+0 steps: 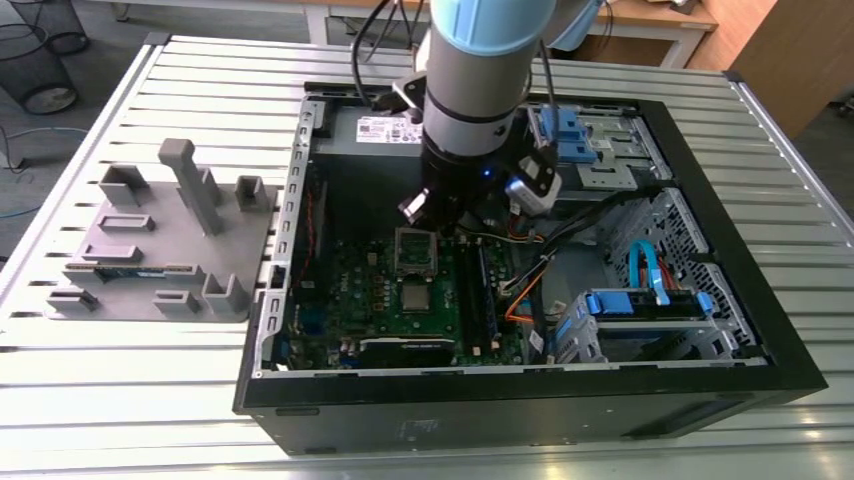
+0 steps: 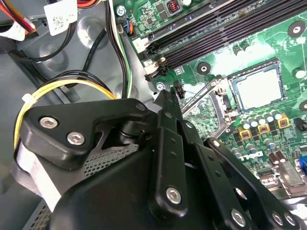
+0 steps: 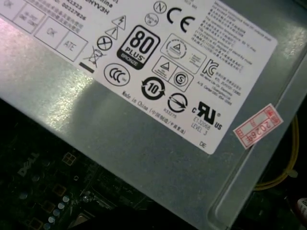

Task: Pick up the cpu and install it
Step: 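Close the cpu cover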

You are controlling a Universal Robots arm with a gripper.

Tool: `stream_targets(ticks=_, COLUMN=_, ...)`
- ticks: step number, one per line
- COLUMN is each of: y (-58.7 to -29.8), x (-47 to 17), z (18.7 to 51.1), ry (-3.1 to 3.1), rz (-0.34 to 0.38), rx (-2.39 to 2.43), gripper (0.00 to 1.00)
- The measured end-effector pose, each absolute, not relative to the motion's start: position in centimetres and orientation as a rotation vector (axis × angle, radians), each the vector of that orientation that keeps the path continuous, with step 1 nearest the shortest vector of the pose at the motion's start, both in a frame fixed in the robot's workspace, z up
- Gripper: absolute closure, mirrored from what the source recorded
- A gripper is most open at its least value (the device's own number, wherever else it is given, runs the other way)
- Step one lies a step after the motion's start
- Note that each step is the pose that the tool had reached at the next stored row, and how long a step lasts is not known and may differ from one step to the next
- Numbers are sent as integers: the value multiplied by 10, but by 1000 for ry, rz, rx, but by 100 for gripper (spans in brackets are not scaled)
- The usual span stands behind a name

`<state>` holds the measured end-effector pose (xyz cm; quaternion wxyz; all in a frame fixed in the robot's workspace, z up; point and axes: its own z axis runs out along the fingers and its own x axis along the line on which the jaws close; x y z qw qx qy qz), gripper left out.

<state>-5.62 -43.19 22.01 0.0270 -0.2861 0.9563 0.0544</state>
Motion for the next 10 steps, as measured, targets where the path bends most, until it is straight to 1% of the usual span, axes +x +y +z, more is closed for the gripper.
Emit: stream_targets(ticks=10, y=-432, x=-56, z=223, ry=2952, rz=167, rx=-892, gripper=89)
